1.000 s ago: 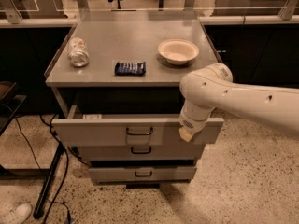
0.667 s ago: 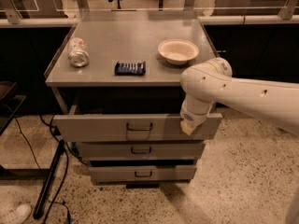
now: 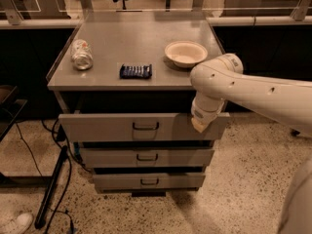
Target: Close top drawer
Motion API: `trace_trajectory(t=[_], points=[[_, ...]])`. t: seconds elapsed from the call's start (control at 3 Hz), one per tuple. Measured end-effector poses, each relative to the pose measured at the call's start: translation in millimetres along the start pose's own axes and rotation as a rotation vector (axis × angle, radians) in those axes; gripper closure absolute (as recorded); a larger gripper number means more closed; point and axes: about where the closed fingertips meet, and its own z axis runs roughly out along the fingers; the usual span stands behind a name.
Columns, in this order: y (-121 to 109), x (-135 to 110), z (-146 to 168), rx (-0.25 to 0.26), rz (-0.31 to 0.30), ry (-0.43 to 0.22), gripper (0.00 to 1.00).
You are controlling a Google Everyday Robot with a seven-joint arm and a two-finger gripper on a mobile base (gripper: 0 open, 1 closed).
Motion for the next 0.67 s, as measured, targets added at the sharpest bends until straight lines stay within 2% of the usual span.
trace_trajectory(t=[0.67], points=[[-28,-1,-7,0.044,0.070,-0.014,1.00]])
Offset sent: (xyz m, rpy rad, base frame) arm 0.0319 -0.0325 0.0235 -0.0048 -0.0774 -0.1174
